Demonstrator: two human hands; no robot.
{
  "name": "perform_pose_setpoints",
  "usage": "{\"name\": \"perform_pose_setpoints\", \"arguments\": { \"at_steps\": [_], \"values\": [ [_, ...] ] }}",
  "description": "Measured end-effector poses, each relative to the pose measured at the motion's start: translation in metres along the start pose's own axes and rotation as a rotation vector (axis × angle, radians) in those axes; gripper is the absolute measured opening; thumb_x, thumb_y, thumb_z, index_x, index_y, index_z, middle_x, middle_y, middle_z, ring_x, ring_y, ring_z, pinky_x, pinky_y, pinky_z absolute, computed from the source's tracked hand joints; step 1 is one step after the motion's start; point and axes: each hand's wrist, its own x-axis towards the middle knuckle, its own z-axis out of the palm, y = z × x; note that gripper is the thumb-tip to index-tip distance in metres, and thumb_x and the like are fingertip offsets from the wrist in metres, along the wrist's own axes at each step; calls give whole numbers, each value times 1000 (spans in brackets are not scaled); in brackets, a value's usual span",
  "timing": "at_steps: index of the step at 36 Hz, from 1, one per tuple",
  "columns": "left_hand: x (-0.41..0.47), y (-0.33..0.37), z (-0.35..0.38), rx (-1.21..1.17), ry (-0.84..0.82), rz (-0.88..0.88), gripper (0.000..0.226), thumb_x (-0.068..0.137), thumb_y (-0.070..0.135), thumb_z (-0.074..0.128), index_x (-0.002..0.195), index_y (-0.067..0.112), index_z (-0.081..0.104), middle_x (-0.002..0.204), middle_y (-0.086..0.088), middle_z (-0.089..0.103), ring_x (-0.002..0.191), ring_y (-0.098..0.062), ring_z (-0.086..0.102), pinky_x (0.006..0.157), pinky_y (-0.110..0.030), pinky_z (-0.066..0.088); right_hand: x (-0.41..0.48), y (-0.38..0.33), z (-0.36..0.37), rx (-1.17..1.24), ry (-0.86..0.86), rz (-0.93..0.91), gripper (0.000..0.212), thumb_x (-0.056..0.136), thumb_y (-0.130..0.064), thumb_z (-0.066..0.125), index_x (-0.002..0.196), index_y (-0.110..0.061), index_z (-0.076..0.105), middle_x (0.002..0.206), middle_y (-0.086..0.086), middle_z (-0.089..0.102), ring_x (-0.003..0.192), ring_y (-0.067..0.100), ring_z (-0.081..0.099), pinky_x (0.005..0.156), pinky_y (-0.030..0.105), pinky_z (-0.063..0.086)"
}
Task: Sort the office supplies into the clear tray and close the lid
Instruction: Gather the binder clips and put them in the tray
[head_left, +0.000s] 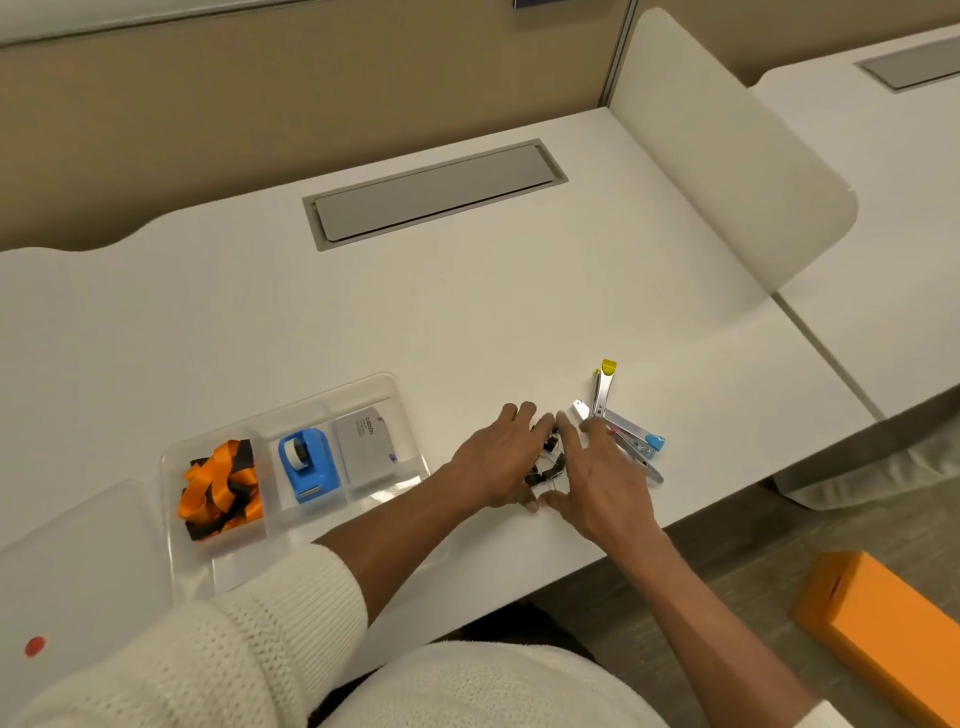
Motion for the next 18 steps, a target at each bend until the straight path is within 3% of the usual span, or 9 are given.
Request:
{"name": "perform_pose_setpoints", "arguments": {
  "at_steps": [5,9,12,15,18],
  "values": [
    [11,-2,11,-47,46,1,75,72,34,90,133,14,51,135,-7,41,111,-28,46,70,-43,54,9,-6,7,-58,-20,3,100,77,-34,85,155,-6,29,145,23,47,105,33,66,71,36,57],
    [9,-5,11,-76,91,-35,33,86,16,77,110,11,54,122,-7,45,99,-28,49,64,-41,47,18,-3,11,24,-66,3,81,81,-40,81,146,-13,40,145,20,42,107,29,63,77,37,60],
    [5,-4,12,-118,124,-77,23,88,10,71,101,11,52,113,-6,45,89,-25,41,62,-41,44,23,-1,14,79,-65,-3,53,80,-40,81,121,-17,56,135,16,46,91,25,63,69,37,59],
    [4,-1,14,-167,148,-112,15,89,8,64,99,10,54,111,-7,48,87,-23,37,64,-37,38,26,-1,18,106,-43,-1,48,82,-39,78,118,-17,56,123,16,52,81,25,61,63,38,57],
    [3,3,16,-201,168,-148,13,88,4,59,100,10,56,109,-7,50,89,-24,39,67,-40,45,27,-1,19,168,12,12,37,83,-35,77,111,-18,59,106,10,55,73,23,59,57,36,54]
  ]
}}
